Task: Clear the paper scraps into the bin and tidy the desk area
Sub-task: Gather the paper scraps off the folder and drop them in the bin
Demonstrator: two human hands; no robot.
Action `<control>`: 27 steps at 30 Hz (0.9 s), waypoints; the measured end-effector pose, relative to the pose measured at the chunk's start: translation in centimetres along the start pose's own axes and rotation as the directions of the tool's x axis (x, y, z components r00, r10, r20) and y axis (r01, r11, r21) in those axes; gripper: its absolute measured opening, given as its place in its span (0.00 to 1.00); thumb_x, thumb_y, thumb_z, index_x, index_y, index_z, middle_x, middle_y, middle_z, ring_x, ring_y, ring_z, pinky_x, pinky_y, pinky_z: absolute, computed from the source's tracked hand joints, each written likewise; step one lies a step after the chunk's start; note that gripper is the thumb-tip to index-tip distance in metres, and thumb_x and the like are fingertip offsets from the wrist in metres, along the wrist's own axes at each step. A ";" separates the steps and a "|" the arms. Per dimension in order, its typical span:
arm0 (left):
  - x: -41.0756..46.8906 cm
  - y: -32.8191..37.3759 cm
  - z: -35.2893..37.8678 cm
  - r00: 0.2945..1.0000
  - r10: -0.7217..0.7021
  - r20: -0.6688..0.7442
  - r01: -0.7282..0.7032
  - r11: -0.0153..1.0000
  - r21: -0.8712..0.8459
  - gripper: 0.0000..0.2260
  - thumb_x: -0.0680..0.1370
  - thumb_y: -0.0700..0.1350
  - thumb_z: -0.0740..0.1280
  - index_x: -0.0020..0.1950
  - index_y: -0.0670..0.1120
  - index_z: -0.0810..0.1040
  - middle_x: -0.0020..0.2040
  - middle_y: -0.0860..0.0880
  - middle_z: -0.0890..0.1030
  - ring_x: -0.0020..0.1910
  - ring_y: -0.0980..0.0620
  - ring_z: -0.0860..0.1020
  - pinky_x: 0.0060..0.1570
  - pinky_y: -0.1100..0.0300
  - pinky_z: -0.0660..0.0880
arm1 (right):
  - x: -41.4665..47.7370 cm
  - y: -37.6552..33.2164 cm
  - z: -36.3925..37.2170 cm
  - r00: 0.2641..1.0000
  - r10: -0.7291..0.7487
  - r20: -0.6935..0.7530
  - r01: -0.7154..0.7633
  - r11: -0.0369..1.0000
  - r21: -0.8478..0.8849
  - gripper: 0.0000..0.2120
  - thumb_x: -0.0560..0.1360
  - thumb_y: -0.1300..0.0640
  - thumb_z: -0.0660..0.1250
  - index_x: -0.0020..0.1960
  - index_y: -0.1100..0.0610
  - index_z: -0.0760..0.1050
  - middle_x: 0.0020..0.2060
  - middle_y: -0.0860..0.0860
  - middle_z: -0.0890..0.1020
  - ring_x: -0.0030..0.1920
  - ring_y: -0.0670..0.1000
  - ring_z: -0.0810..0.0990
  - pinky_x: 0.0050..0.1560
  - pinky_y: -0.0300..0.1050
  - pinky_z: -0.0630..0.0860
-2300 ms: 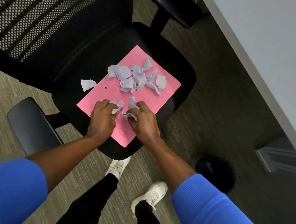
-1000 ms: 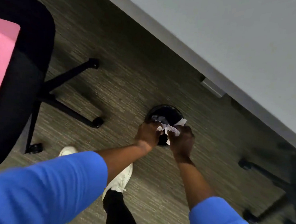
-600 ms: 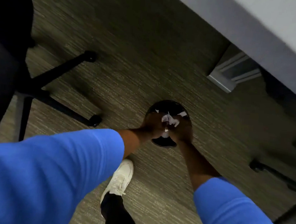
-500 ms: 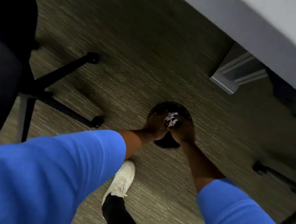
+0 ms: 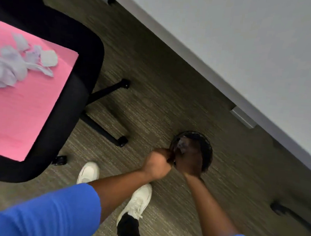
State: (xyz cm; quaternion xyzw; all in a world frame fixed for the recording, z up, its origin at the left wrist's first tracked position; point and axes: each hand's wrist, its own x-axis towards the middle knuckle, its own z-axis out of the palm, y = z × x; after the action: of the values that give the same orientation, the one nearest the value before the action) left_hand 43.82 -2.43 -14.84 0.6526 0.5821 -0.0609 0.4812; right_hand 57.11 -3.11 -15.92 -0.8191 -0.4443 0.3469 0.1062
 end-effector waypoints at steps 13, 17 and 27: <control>-7.7 -9.2 -19.7 0.817 -0.176 -0.549 0.038 0.967 -0.252 0.08 0.81 0.50 0.70 0.48 0.47 0.84 0.44 0.48 0.88 0.46 0.43 0.86 0.48 0.46 0.81 | -2.6 -23.2 2.9 0.938 -0.344 0.051 0.342 0.938 0.049 0.24 0.79 0.50 0.72 0.73 0.47 0.72 0.54 0.56 0.87 0.48 0.57 0.86 0.51 0.47 0.79; -9.6 -13.6 -25.2 0.614 -0.147 -0.775 0.021 0.985 -0.170 0.07 0.81 0.53 0.69 0.51 0.51 0.83 0.47 0.53 0.85 0.45 0.51 0.81 0.45 0.49 0.81 | -2.6 -29.1 5.0 0.848 -0.521 0.093 0.526 0.850 -0.034 0.30 0.77 0.45 0.73 0.75 0.40 0.65 0.64 0.54 0.79 0.61 0.57 0.81 0.60 0.55 0.80; -10.9 -23.1 -33.3 0.428 -0.301 -0.852 0.411 0.905 -0.113 0.44 0.75 0.66 0.73 0.84 0.49 0.60 0.87 0.39 0.50 0.82 0.34 0.61 0.69 0.42 0.78 | -2.3 -40.3 10.4 0.667 -0.681 0.303 0.743 0.571 -0.350 0.44 0.74 0.38 0.74 0.82 0.40 0.53 0.76 0.55 0.61 0.73 0.58 0.66 0.49 0.52 0.82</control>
State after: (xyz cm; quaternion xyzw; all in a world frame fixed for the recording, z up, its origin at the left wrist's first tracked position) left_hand 5.52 9.92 -3.09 0.4842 0.8616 0.1352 0.0703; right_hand 23.00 17.12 -3.01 -0.5459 -0.8090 0.2173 0.0163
